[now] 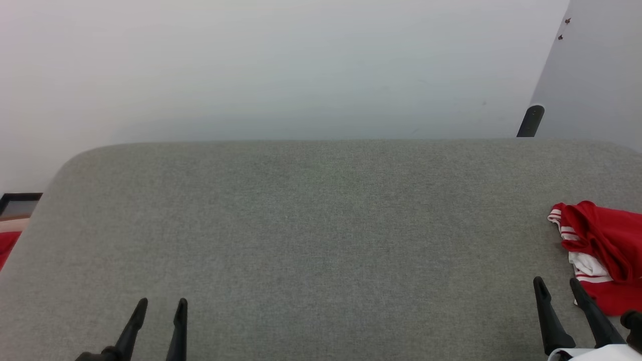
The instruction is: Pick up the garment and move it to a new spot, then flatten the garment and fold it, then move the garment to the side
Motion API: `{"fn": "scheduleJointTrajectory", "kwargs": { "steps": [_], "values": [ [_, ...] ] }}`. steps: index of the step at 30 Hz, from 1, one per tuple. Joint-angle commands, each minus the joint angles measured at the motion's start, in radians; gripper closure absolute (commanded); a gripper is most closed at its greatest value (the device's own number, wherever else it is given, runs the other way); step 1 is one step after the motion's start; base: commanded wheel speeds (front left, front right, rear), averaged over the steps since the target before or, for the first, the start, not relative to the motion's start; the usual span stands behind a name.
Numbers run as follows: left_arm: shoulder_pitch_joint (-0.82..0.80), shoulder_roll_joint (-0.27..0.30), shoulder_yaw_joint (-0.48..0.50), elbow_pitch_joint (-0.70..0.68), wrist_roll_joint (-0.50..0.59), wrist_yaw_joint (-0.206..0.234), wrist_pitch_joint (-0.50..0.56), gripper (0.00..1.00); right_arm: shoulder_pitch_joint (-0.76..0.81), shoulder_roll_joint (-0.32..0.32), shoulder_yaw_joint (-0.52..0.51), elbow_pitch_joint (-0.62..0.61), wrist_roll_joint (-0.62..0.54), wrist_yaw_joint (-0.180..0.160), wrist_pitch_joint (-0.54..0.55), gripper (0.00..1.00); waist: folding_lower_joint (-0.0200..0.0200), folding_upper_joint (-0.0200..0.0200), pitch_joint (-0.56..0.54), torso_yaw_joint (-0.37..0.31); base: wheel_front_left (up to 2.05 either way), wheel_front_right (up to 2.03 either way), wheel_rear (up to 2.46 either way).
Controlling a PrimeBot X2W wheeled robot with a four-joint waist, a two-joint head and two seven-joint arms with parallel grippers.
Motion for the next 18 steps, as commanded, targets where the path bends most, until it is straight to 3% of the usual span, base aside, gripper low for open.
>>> {"fn": "scheduleJointTrajectory", "kwargs": {
  "steps": [1, 12, 13, 18],
  "values": [
    [-0.008, 0.001, 0.004, 0.003, -0.002, 0.000, 0.002, 0.00, 0.005, 0.002, 0.002, -0.005, -0.009, -0.001, 0.001, 0.00, 0.0000, 0.0000, 0.000, 0.000, 0.00, 0.00, 0.00],
    [-0.011, -0.009, 0.020, 0.010, 0.003, 0.000, 0.002, 0.00, -0.010, 0.008, 0.019, -0.004, -0.002, -0.001, 0.000, 0.00, 0.0000, 0.0000, -0.001, -0.004, 0.00, 0.00, 0.00],
    [-0.004, -0.009, 0.019, 0.009, 0.003, 0.000, 0.000, 1.00, -0.003, 0.006, 0.017, -0.003, 0.001, 0.000, 0.002, 1.00, 0.0000, 0.0000, -0.001, -0.004, 0.00, 0.00, 0.00],
    [0.009, -0.028, 0.013, 0.044, -0.002, 0.000, 0.001, 1.00, 0.009, 0.015, 0.019, 0.033, 0.006, 0.000, 0.004, 1.00, 0.0001, 0.0000, -0.001, -0.004, 0.00, 0.00, 0.00]
  ]
}}
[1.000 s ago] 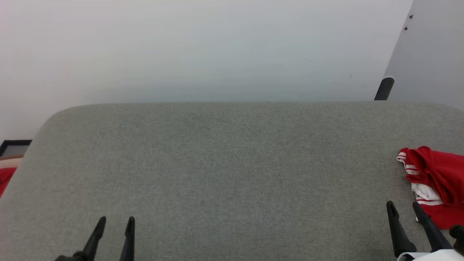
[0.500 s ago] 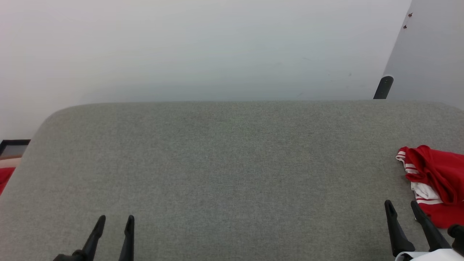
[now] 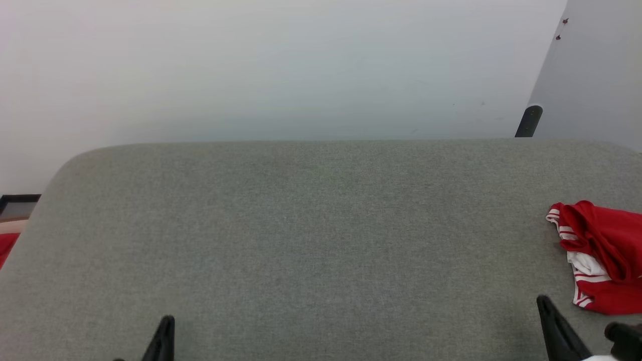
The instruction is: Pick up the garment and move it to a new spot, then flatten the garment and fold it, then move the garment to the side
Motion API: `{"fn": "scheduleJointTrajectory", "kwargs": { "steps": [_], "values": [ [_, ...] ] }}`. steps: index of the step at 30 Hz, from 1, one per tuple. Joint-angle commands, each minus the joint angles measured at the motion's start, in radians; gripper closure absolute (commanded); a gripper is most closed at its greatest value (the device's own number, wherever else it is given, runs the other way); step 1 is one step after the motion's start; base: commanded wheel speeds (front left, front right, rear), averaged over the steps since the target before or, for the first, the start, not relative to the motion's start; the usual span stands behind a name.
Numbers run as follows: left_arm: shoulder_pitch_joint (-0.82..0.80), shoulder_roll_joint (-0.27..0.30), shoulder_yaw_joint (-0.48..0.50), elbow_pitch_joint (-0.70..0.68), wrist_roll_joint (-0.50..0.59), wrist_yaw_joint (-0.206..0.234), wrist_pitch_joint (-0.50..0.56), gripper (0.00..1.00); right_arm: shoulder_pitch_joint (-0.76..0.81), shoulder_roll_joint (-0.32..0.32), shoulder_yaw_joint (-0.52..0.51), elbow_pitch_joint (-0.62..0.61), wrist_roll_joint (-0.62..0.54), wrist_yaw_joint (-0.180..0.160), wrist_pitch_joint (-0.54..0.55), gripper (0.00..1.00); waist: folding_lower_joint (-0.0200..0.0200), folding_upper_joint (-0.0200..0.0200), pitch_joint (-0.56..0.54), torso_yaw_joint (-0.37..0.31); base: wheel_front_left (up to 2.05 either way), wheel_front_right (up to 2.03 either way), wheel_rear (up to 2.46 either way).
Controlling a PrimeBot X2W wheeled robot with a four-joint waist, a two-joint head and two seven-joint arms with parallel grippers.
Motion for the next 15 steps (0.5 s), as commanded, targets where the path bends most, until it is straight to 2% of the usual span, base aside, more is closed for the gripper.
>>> {"fn": "scheduleJointTrajectory", "kwargs": {
  "steps": [1, 15],
  "values": [
    [-0.004, 0.001, 0.001, -0.005, -0.011, 0.000, 0.003, 1.00, -0.005, -0.001, -0.001, -0.004, 0.011, 0.000, 0.000, 1.00, 0.0000, -0.0001, 0.000, 0.000, 0.00, 0.00, 0.00],
    [-0.059, -0.020, 0.014, 0.021, -0.256, 0.000, 0.070, 1.00, -0.050, 0.015, -0.019, 0.032, 0.235, 0.000, 0.029, 1.00, -0.0001, -0.0001, 0.007, -0.001, 0.00, 0.00, 0.00]
  ]
}}
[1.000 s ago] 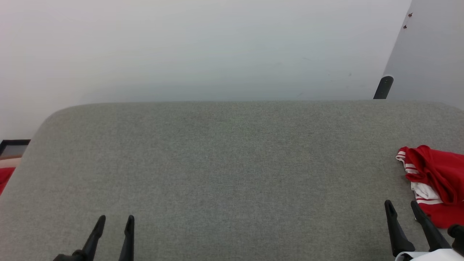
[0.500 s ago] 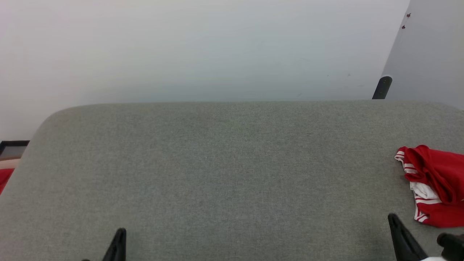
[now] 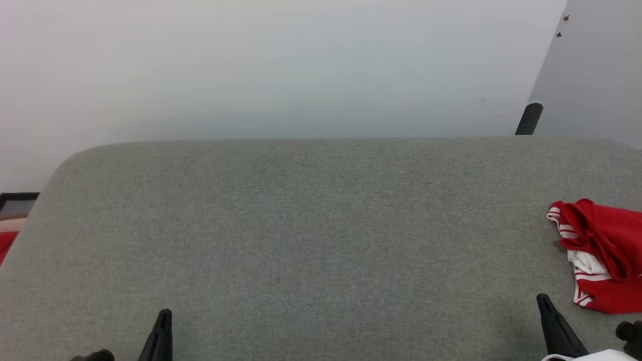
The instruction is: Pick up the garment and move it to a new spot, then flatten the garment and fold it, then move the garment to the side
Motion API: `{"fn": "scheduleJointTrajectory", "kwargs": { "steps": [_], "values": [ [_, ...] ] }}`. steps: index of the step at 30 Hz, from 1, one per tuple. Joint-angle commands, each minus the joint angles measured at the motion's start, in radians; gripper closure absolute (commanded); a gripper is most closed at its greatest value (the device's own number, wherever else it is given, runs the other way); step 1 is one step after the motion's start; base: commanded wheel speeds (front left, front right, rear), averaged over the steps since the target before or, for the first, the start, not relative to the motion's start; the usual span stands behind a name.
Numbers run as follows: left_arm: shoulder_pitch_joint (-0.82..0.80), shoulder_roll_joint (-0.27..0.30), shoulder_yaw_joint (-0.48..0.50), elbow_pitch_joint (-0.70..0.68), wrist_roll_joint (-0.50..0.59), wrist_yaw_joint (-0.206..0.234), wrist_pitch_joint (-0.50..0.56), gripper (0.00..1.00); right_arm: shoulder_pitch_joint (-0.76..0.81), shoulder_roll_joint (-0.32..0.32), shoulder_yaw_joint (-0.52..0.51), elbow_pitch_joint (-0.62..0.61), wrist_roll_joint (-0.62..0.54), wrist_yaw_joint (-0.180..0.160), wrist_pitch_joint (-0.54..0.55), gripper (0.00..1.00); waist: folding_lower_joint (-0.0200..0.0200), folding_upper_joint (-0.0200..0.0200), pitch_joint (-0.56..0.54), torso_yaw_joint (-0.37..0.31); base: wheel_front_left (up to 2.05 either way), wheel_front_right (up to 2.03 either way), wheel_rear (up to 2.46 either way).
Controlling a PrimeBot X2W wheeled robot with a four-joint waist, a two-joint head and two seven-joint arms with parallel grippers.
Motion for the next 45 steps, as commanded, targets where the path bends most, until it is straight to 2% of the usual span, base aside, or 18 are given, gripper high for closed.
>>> {"fn": "scheduleJointTrajectory", "kwargs": {
  "steps": [1, 21, 45],
  "values": [
    [-0.027, 0.003, 0.007, -0.010, -0.030, 0.000, 0.005, 1.00, -0.033, -0.002, -0.009, -0.009, 0.028, 0.000, 0.003, 1.00, 0.0000, 0.0000, 0.000, 0.000, 0.00, 0.00, 0.00],
    [-0.090, -0.024, 0.024, 0.020, -0.313, 0.000, 0.085, 1.00, -0.085, 0.017, -0.029, 0.033, 0.290, 0.000, 0.035, 1.00, 0.0000, 0.0000, 0.010, -0.001, 0.00, 0.00, 0.00],
    [-0.151, -0.052, 0.043, 0.049, -0.579, 0.000, 0.162, 1.00, -0.133, 0.035, -0.048, 0.075, 0.540, 0.000, 0.066, 1.00, 0.0000, 0.0000, 0.021, -0.002, 0.00, 0.00, 0.00]
  ]
}}
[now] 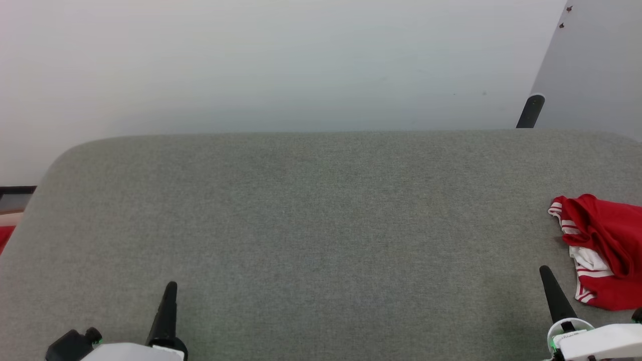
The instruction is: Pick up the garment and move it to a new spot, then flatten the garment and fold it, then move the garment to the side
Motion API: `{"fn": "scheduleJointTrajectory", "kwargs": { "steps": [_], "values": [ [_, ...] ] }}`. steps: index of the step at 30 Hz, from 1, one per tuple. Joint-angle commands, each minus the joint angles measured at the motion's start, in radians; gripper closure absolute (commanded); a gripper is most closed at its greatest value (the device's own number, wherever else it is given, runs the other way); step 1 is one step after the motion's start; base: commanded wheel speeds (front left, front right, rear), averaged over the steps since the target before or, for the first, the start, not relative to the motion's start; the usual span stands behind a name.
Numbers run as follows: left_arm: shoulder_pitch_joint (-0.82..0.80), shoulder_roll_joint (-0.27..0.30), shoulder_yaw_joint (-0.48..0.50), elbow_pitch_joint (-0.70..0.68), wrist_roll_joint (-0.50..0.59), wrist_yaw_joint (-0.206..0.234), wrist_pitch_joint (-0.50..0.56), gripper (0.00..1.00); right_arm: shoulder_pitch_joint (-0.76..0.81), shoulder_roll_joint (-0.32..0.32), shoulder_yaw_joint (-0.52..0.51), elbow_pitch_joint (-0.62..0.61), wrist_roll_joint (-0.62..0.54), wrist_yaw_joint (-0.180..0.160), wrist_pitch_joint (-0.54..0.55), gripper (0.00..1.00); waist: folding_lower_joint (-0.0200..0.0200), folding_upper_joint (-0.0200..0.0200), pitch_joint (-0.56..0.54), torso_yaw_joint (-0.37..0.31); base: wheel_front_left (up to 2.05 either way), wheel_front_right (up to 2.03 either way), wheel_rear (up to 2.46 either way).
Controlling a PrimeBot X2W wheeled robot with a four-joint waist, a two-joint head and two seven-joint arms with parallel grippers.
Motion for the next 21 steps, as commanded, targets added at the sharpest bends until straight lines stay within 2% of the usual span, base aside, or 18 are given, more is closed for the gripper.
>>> {"fn": "scheduleJointTrajectory", "kwargs": {
  "steps": [1, 21],
  "values": [
    [-0.025, 0.001, 0.005, -0.006, -0.024, 0.000, 0.006, 1.00, -0.019, 0.001, -0.005, -0.004, 0.030, 0.000, 0.005, 1.00, 0.0000, -0.0001, 0.001, 0.000, 0.00, 0.00, 0.00],
    [-0.064, -0.018, 0.019, 0.013, -0.193, 0.000, 0.057, 1.00, -0.053, 0.013, -0.018, 0.023, 0.189, 0.000, 0.024, 1.00, 0.0000, -0.0001, 0.010, -0.001, 0.00, 0.00, 0.00]
  ]
}}
